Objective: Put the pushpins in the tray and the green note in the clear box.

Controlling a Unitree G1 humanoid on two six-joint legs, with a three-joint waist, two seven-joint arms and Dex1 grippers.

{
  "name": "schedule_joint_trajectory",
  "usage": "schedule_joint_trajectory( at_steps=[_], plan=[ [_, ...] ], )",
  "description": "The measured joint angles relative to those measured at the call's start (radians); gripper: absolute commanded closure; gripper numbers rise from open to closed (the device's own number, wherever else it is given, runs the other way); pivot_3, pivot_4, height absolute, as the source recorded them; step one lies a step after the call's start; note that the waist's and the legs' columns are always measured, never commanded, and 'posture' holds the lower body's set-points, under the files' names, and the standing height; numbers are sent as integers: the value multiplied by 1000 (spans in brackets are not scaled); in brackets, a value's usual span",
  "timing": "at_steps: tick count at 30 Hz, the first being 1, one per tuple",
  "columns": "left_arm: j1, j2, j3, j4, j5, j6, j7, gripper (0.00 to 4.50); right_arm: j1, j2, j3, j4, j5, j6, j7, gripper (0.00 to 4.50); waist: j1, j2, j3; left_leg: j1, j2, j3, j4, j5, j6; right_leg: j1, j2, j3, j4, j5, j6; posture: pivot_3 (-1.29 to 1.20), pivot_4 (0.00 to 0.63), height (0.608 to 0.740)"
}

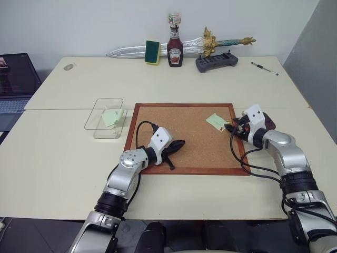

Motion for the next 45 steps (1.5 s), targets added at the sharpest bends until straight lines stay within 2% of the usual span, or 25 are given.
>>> schedule_joint_trajectory(
  at_steps=[8, 24, 34, 45],
  plan=[
    [4, -1, 0, -4, 0, 0, 7, 4500, -9, 0, 5, 23, -2, -11, 20, 4455, 0, 0, 0, 0, 0, 0, 0, 0, 0, 0, 0, 0, 0, 0, 0, 0, 150, 740],
    [6, 3, 2, -7, 0, 0, 8, 4500, -17, 13, -3, 21, 9, 7, 15, 4455, -3, 0, 0, 0, 0, 0, 0, 0, 0, 0, 0, 0, 0, 0, 0, 0, 150, 740],
    [13, 5, 1, -17, 0, 2, 17, 4500, 3, 14, -25, -97, 45, 21, 14, 4455, -4, 0, 0, 0, 0, 0, 0, 0, 0, -1, 0, 0, 0, 0, 0, 0, 150, 740],
    [13, 6, 0, -18, 0, 4, 17, 4500, 4, 1, -80, -130, 73, 54, -7, 4455, -4, 0, 0, 0, 0, 0, -1, 0, 0, -1, 0, 0, 0, 0, 0, 0, 150, 740]
  ],
)
